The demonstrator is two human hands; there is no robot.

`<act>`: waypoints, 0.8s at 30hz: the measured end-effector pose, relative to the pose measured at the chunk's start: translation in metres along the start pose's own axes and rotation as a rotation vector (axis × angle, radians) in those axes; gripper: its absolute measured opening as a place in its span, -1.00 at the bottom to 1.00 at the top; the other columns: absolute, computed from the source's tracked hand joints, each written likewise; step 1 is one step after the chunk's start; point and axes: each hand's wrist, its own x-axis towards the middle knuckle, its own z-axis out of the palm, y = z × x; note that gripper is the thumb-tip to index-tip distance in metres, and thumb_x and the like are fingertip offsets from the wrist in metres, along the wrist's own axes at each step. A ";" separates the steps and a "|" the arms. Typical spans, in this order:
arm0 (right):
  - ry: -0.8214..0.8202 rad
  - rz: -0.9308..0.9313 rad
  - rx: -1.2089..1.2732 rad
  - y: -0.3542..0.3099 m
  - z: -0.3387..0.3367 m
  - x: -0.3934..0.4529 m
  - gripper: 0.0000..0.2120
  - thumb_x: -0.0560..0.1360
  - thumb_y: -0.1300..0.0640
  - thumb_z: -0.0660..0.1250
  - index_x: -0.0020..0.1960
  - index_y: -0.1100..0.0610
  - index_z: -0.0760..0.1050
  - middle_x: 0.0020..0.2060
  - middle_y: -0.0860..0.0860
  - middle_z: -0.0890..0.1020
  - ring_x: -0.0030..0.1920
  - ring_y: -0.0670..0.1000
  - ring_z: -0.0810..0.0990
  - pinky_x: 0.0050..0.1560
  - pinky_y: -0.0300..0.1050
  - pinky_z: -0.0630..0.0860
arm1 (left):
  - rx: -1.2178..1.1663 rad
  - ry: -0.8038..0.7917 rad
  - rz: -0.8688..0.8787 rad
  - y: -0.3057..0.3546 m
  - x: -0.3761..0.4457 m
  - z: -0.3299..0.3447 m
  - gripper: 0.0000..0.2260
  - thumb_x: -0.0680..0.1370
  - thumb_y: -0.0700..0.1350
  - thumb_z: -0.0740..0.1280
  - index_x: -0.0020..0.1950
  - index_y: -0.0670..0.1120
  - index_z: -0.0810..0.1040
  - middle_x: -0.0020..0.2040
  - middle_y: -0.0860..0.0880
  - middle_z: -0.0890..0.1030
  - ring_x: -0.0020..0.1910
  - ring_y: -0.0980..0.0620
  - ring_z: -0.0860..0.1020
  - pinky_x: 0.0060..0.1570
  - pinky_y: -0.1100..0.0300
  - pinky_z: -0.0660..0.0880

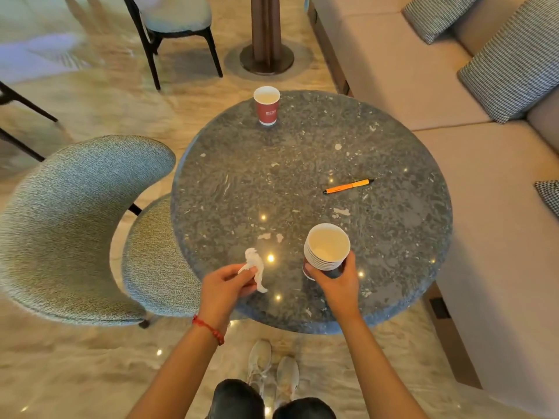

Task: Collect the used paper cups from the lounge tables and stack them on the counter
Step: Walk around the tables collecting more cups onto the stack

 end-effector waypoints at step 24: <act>-0.910 -0.136 -0.134 -0.062 0.230 -0.168 -0.31 0.20 0.15 0.61 0.15 -0.24 0.34 0.10 -0.31 0.50 0.10 -0.42 0.45 -0.01 -0.52 0.41 | -0.428 0.562 0.082 -0.040 -0.095 -0.275 -0.92 0.45 -0.26 0.39 -0.21 -0.14 0.66 -0.30 -0.09 0.67 -0.27 0.05 0.63 -0.27 0.26 0.61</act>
